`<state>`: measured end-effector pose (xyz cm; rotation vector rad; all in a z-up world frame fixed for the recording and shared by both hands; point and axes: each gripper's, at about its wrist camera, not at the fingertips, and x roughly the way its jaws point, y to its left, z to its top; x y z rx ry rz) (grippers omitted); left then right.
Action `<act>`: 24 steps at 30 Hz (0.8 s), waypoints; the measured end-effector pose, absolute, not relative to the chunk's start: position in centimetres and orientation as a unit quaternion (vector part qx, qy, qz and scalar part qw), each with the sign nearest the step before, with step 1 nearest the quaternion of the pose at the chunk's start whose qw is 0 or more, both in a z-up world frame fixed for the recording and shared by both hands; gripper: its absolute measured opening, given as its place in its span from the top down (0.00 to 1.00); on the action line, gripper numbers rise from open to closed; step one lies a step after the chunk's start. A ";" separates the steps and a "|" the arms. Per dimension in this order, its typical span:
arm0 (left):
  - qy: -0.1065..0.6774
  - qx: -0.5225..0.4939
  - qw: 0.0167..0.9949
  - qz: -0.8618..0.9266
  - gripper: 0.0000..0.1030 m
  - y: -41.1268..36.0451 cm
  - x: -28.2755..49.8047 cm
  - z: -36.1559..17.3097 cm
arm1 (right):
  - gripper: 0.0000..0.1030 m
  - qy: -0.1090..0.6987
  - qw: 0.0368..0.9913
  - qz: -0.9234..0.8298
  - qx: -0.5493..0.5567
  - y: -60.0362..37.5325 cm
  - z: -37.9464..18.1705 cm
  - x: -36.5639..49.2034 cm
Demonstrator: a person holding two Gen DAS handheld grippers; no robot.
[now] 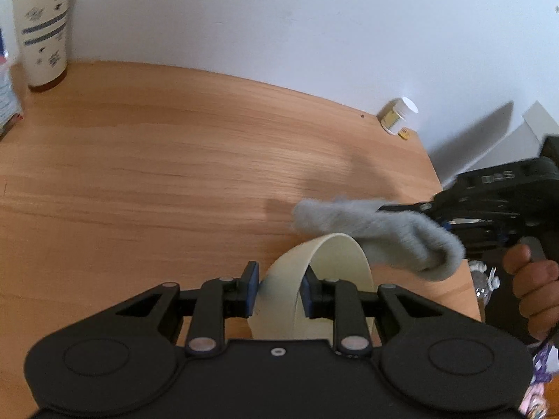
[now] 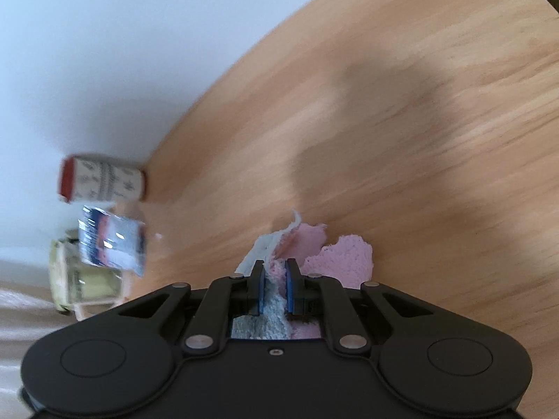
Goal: Clean bowl
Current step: 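Wipe the bowl's outer base again with the cloth while the left gripper holds the rim, then set the bowl upright on the table and open the left gripper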
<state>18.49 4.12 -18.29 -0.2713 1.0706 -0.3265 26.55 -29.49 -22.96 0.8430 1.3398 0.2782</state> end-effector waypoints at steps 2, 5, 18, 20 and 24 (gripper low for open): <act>0.506 -0.138 0.839 -0.147 0.80 4.7 18.6 -18.5 | 0.88 0.579 0.701 0.143 0.392 -30.2 -22.3 26.4; 0.508 -0.143 0.838 -0.138 0.83 5.5 18.6 -18.7 | 0.88 0.564 0.706 0.144 0.405 -31.2 -22.1 26.2; 0.518 -0.144 0.837 -0.102 0.86 6.5 19.8 -20.6 | 0.88 0.542 0.737 0.103 0.390 -32.8 -22.9 26.7; 0.519 -0.147 0.836 -0.100 0.86 6.8 19.9 -20.7 | 0.88 0.540 0.745 0.098 0.379 -32.7 -22.8 26.7; 0.525 -0.146 0.832 -0.101 0.85 6.7 20.2 -20.8 | 0.88 0.538 0.770 0.088 0.333 -32.5 -22.4 26.8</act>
